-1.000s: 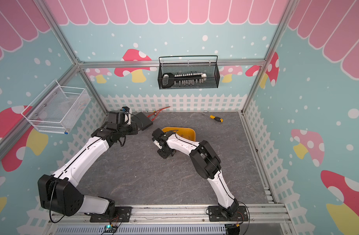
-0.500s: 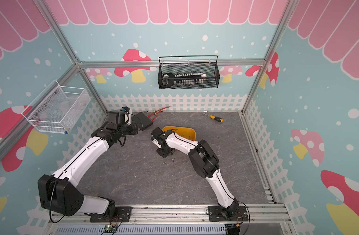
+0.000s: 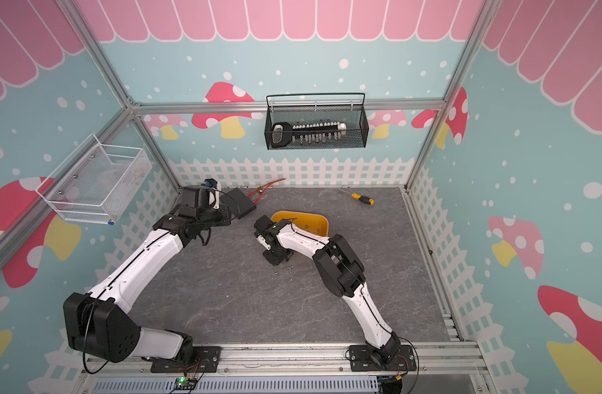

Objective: Put the screws on the desktop into the storage box
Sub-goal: Pick up the screw from the center of the board.

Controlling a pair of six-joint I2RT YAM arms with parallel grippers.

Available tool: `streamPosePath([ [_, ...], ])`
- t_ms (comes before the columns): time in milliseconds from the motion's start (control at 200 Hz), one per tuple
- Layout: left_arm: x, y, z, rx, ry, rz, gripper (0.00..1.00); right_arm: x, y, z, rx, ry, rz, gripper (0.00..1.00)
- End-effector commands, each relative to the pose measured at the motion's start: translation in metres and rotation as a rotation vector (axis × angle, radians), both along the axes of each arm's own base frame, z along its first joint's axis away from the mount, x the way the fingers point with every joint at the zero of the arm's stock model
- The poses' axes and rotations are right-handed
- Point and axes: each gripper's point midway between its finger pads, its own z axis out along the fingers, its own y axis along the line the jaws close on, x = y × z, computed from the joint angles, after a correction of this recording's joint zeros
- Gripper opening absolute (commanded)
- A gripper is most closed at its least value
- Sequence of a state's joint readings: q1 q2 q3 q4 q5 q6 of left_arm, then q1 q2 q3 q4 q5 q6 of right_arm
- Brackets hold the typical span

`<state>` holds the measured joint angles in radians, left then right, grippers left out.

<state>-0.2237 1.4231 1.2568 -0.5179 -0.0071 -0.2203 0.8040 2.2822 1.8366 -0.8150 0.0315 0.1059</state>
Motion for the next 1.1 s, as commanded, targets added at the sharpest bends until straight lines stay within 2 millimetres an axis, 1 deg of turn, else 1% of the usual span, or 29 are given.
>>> streamPosePath([
  [0, 0.0, 0.003, 0.003, 0.006, -0.017, 0.004, 0.27, 0.0, -0.004, -0.014, -0.019, 0.032, -0.022, 0.3],
  [70, 0.0, 0.004, 0.003, 0.006, -0.018, 0.005, 0.27, -0.001, -0.004, -0.016, -0.021, 0.039, -0.024, 0.26],
  [220, 0.0, 0.004, 0.004, 0.006, -0.019, 0.005, 0.27, -0.004, -0.007, -0.014, -0.025, 0.045, -0.022, 0.16],
  [400, 0.001, 0.003, 0.003, 0.003, -0.018, 0.003, 0.27, -0.006, -0.012, -0.012, -0.034, 0.042, -0.025, 0.1],
  [495, 0.001, 0.003, 0.004, 0.002, -0.019, 0.003, 0.27, -0.005, -0.011, -0.006, -0.026, 0.03, -0.028, 0.07],
  [590, 0.001, 0.003, 0.004, 0.002, -0.019, 0.003, 0.27, -0.001, -0.008, 0.008, -0.003, 0.006, -0.027, 0.04],
  [700, 0.002, 0.003, 0.005, 0.003, -0.02, 0.003, 0.27, 0.002, -0.002, 0.034, 0.042, -0.032, -0.021, 0.01],
  [831, 0.002, 0.003, 0.004, 0.003, -0.019, 0.004, 0.27, 0.0, 0.001, 0.058, 0.086, -0.05, -0.016, 0.0],
  [1006, 0.002, 0.003, 0.004, 0.006, -0.018, 0.004, 0.27, -0.007, -0.001, 0.089, 0.133, -0.072, -0.013, 0.0],
  [1091, 0.002, 0.004, 0.004, 0.006, -0.021, 0.007, 0.27, -0.006, -0.004, 0.106, 0.148, -0.105, -0.019, 0.0],
])
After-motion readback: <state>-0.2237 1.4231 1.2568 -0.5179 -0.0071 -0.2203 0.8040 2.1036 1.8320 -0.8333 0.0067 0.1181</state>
